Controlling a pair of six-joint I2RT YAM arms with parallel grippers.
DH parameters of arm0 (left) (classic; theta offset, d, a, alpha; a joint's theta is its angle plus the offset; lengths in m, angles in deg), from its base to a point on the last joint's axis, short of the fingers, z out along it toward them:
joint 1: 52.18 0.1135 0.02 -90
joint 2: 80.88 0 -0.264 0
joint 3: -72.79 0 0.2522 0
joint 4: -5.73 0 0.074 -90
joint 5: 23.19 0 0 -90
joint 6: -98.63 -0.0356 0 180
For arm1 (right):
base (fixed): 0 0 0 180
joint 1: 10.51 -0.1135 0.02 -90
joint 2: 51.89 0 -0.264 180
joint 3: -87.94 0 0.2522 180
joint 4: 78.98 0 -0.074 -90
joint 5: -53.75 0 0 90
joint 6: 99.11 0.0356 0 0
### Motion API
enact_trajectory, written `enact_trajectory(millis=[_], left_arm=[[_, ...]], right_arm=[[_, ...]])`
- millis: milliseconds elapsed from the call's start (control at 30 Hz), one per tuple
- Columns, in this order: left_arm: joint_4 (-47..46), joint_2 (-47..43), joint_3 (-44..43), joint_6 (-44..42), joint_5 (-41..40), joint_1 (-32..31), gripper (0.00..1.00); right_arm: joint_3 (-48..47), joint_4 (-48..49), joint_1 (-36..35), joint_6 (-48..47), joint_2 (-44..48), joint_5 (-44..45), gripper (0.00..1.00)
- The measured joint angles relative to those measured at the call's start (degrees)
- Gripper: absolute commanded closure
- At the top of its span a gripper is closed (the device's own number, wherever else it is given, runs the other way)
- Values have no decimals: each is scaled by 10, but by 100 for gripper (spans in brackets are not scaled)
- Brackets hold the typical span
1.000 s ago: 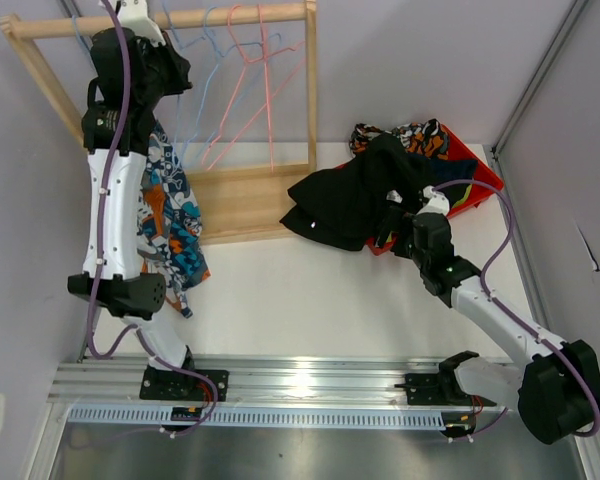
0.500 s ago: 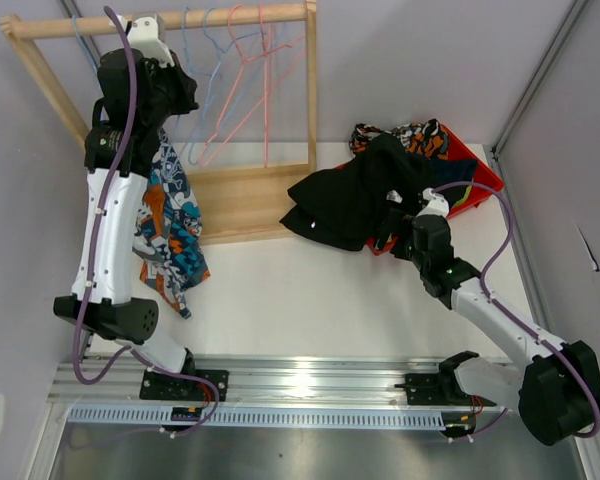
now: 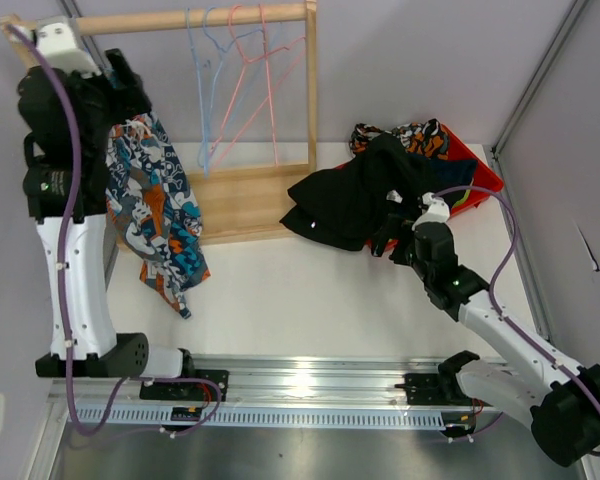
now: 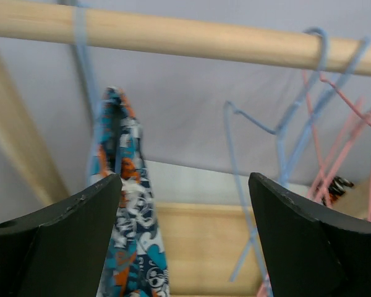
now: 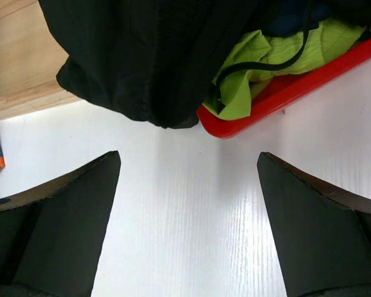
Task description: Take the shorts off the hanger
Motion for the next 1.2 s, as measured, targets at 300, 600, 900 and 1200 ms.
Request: enact_trajectory(millis=[300, 600, 900, 1200], left_arm=[[-16, -8, 45, 19, -23, 102, 10], [-5, 84, 37, 34, -21, 126, 21], [-3, 96, 37, 49, -7, 128, 100], [19, 103, 8, 58, 17, 126, 100]], right_arm=[[4, -36, -7, -1, 66, 8, 1], [11, -53, -8, -9, 66, 5, 1], [21, -48, -8, -11, 51, 1, 1], [25, -48, -8, -11, 50, -3, 1]])
